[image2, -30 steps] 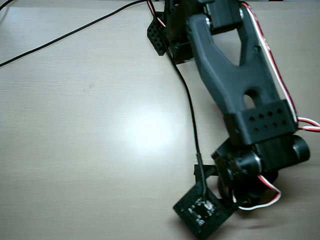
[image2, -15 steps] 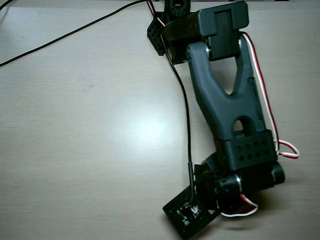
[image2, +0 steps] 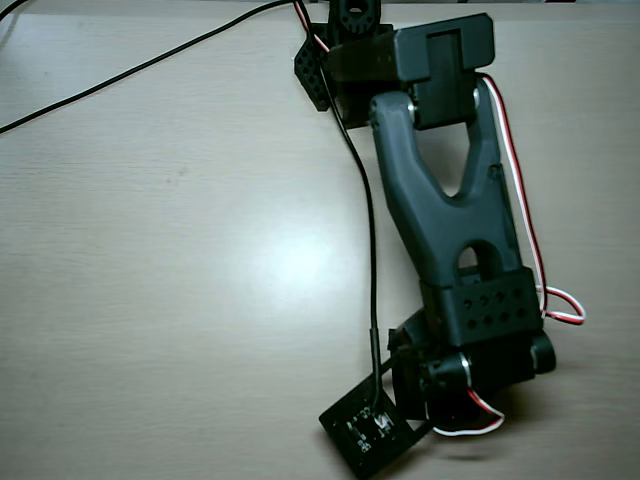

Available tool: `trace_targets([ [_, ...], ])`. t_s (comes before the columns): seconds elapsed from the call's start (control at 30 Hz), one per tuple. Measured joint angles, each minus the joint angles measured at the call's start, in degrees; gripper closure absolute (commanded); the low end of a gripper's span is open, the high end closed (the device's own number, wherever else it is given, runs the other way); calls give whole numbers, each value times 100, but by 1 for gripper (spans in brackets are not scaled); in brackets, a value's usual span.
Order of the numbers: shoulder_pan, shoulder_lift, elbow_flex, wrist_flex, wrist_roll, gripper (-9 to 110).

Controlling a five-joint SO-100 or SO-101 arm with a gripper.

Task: Grasp a tape and put it in the target area.

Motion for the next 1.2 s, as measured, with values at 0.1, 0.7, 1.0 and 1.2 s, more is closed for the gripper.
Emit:
trace_targets([
  [0.1, 9, -62, 44, -9, 0, 97],
  [0.7, 26, 422, 149, 211, 26, 89],
  [1.0, 756, 1239, -905, 1433, 422, 89],
  [1.2, 1450, 1696, -1037, 1907, 422, 90],
])
